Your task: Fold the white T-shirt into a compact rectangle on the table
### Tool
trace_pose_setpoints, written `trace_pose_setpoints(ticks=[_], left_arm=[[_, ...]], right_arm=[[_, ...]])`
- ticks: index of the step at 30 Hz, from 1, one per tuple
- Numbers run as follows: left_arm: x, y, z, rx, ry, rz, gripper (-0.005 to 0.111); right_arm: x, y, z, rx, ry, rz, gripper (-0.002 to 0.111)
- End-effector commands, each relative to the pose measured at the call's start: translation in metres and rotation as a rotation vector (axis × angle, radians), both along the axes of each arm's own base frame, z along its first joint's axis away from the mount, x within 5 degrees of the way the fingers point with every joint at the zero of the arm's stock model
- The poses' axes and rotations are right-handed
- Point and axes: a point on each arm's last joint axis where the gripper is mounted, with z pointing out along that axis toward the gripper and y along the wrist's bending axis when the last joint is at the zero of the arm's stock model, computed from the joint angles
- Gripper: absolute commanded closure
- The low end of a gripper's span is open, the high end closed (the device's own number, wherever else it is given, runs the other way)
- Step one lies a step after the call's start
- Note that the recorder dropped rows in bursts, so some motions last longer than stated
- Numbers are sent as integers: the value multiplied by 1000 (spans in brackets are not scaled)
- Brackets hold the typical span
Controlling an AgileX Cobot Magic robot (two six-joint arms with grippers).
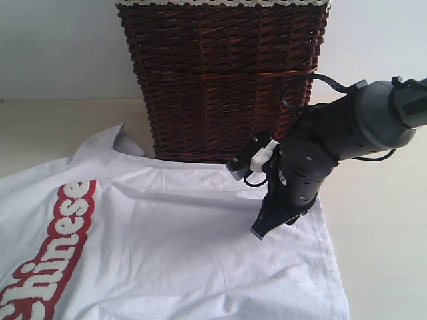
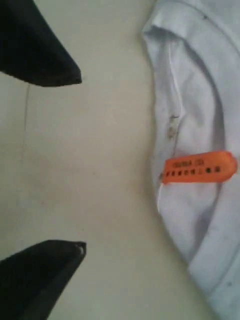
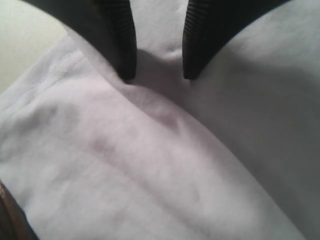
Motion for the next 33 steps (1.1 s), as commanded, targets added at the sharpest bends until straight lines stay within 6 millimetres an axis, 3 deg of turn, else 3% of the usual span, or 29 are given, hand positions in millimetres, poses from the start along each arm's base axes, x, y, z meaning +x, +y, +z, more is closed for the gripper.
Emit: trace_pose_setpoints(ticks=[1,12,17,21,29,33], left_arm=[[-2,-5,-25,-50,-100,-41,25],[4,-12,-53,-136,-138,-17,35],[2,0,-68,-135,-89,24,49],[0,13,-73,-139,-89,55,52],[4,14,-74,-154,-132,56,52],[6,13,-74,-161,-158,47,52]], right_arm=[[0,-2,2,8,-5,-5,75],[0,-2,2,7,-3,-6,75],[0,-2,2,6,-2,-7,75],[0,-3,2,-7,-1,8,75],[8,5,6,-37,-87,304,75],[8,1,20,-132,-107,439,75]])
